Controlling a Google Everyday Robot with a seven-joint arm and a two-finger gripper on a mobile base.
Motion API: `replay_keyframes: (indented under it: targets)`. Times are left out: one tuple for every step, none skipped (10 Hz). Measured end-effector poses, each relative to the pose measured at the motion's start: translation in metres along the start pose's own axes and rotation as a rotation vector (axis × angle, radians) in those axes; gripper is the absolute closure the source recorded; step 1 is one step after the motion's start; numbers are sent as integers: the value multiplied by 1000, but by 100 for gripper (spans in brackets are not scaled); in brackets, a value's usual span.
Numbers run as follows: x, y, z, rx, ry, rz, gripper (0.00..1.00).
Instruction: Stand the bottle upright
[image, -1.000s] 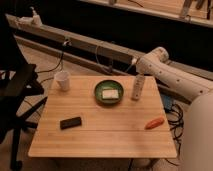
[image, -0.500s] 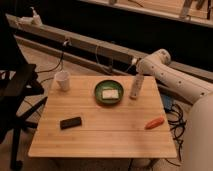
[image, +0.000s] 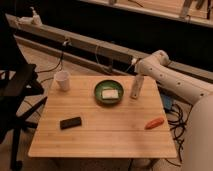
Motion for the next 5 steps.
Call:
replay_keyframes:
  targets:
    - [-1,-1,-2,5,2,-1,28]
    - [-4,-6,-7,17,3,-7,28]
    - [-9,-10,-14,28,2,-13,28]
    - [-17,-13,-26,38,-1,-16,28]
    - [-21,-14,-34,40,-5,-14,30]
